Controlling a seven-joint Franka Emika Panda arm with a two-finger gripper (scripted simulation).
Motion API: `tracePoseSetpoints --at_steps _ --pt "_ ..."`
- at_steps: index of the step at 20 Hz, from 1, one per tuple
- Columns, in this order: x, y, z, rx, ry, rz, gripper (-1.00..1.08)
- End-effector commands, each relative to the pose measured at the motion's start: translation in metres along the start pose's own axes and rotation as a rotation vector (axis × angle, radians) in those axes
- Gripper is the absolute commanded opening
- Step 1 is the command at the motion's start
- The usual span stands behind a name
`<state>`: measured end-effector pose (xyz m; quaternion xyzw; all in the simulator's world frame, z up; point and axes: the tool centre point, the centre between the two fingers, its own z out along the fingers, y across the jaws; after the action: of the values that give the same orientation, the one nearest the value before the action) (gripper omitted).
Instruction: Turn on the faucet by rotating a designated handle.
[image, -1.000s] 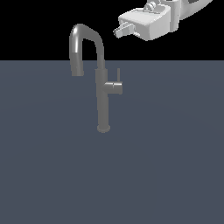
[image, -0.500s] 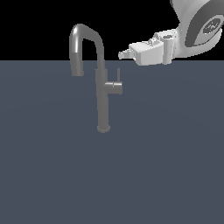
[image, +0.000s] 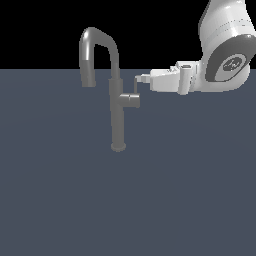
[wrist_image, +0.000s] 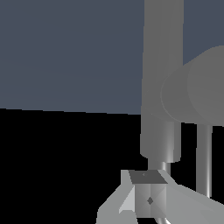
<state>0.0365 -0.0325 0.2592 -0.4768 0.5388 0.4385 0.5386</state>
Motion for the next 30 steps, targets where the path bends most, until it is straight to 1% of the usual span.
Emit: tracePoseSetpoints --at_steps 1,5,11,20,22,30 --pt "0.006 -0.001 0.001 0.023 -0.018 0.020 -1.00" --pt "0.011 -0.001 0.002 0.040 -0.032 0.036 -1.00" --pt "0.011 -0.001 0.002 0.042 -0.033 0.038 -1.00" --pt "-0.001 0.024 0.003 0.042 -0.034 0.038 -1.00" --pt "0.001 0.021 0.003 0.045 -0.032 0.039 -1.00" --pt "-0.001 0.048 0.004 0.043 -0.034 0.038 -1.00"
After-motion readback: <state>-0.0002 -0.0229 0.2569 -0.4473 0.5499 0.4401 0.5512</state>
